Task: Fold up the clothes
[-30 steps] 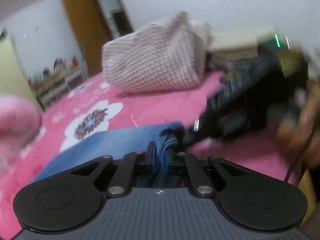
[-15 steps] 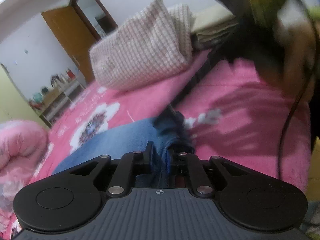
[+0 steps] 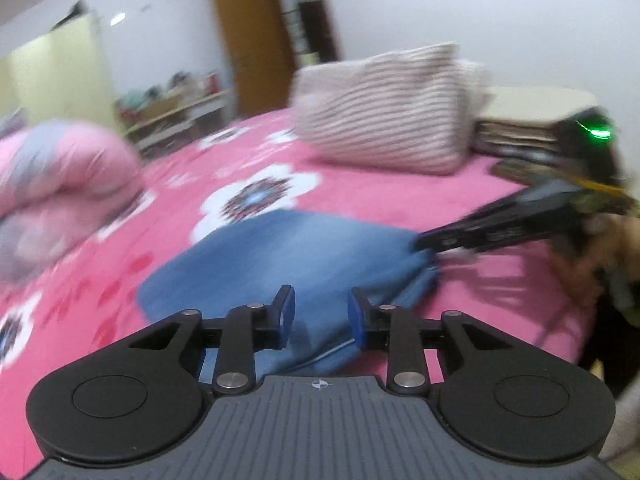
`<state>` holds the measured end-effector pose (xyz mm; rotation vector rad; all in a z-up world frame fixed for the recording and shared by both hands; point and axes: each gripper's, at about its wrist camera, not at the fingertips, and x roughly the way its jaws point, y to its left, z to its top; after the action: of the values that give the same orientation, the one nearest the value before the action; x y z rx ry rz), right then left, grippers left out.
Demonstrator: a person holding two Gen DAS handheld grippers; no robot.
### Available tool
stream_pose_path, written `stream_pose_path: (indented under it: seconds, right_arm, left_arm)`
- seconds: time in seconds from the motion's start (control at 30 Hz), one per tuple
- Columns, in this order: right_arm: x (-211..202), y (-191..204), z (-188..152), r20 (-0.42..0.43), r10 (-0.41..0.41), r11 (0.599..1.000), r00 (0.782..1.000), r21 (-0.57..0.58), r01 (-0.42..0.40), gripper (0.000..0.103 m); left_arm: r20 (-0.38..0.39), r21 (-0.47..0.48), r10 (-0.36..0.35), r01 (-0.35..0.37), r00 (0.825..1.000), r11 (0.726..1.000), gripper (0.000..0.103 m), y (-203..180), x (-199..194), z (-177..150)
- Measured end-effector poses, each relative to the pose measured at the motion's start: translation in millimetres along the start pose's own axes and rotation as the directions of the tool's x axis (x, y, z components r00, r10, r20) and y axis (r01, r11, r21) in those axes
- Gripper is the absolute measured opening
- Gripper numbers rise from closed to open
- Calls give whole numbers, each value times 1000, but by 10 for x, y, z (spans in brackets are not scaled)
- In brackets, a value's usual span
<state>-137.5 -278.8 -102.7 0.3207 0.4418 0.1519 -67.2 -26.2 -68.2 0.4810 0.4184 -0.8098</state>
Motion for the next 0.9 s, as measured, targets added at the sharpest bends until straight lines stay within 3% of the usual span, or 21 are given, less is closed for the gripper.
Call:
stream_pose_path:
  seconds: [0.23,0.3,0.43,0.6,0.8,0.9]
  right_arm:
    - [-259,317,178,56,-29,991,998,-132,36,9]
    - [-154,385,73,-6,-56,981,998,-186,54,9]
    - [-33,422,-179,1,-97,967,995,-238,94,9]
    - [-46,420,-169,-10,-100,968,995,-232,95,9]
    - [-59,336,-156,-12,-73,984,997,-162,70,9]
    - [-61,333,-150,-13,-71,985,997,-159,68,9]
  left_arm:
    - [0,-16,33,-33,999,999,30,-12,62,-132]
    - [4,-27,32,-32,999,999,31,-14,56,-153]
    - [5,-43,37,-36,999,998,31,-21,-30,-208]
    - [1,-49,46,-46,999,998,31,-17,-157,-263]
    - [4,-32,148,-148,989,988,31,-15,-306,-291]
    - [0,-17,162,-162,987,987,31,-10,-309,-306]
